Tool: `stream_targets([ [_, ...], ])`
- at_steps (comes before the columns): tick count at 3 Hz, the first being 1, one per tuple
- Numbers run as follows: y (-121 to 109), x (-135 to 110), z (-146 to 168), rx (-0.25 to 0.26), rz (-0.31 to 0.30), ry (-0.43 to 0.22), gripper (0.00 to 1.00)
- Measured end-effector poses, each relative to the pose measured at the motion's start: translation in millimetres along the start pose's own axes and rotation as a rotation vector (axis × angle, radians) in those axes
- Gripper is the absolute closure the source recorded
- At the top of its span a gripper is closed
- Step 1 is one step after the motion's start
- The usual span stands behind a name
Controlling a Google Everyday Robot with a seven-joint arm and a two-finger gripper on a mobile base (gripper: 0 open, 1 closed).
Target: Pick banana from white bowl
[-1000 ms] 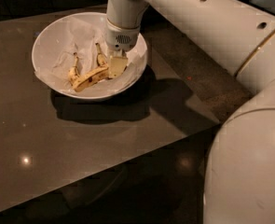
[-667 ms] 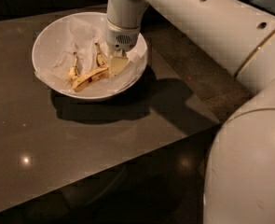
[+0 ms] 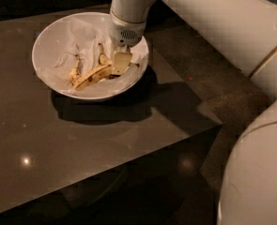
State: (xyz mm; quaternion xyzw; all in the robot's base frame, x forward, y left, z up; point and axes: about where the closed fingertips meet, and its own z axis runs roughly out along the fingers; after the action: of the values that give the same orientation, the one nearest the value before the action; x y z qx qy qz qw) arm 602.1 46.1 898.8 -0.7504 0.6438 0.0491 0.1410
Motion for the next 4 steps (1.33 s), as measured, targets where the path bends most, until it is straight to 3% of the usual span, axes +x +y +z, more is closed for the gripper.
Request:
stream_targets([
  [1,12,-3,-48,0.081,-0.049,-0.042,1.0],
  [2,12,-7,-59,0.093,-0.05,-0.042,1.0],
  [4,54,-10,-70,0.108,-0.026,-0.183,1.0],
])
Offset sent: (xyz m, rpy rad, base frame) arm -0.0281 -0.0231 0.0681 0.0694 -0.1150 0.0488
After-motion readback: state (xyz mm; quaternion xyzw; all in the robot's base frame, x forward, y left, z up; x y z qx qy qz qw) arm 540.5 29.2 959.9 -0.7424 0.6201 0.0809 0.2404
